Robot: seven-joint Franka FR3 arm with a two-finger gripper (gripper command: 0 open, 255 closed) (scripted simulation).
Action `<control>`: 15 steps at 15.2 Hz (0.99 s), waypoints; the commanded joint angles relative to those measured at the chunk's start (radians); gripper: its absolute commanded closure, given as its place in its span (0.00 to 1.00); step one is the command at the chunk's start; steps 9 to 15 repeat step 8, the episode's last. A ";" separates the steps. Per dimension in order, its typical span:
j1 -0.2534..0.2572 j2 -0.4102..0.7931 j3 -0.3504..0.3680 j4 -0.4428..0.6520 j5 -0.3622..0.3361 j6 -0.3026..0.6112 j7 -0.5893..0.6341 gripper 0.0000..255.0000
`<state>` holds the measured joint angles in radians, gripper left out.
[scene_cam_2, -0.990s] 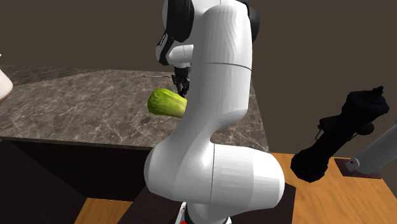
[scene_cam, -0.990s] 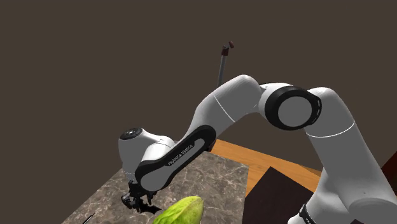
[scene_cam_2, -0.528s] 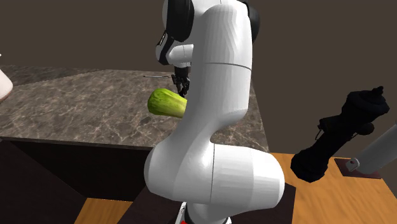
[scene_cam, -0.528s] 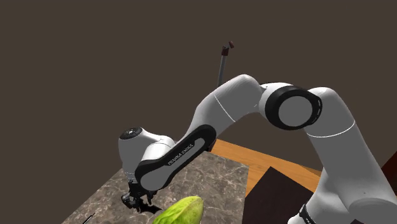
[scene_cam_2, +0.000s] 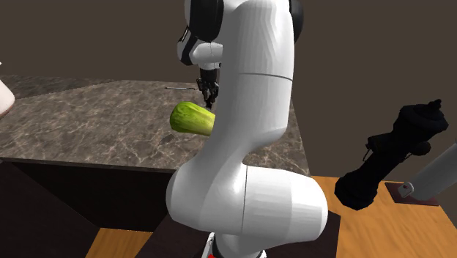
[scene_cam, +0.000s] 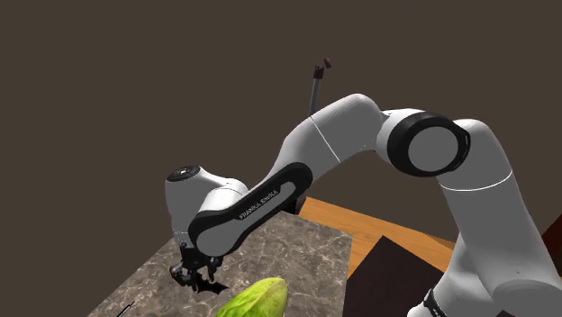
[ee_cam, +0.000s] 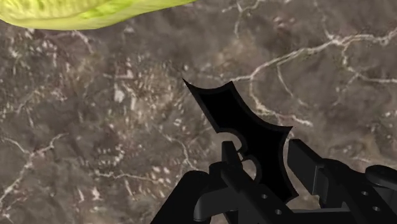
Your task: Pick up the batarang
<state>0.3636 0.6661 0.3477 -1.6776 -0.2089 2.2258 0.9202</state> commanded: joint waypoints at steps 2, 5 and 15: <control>-0.005 -0.027 0.007 0.000 0.009 -0.026 -0.003 1.00; -0.009 -0.051 0.014 0.003 0.018 -0.054 -0.007 1.00; -0.011 -0.061 0.016 0.005 0.021 -0.064 -0.009 1.00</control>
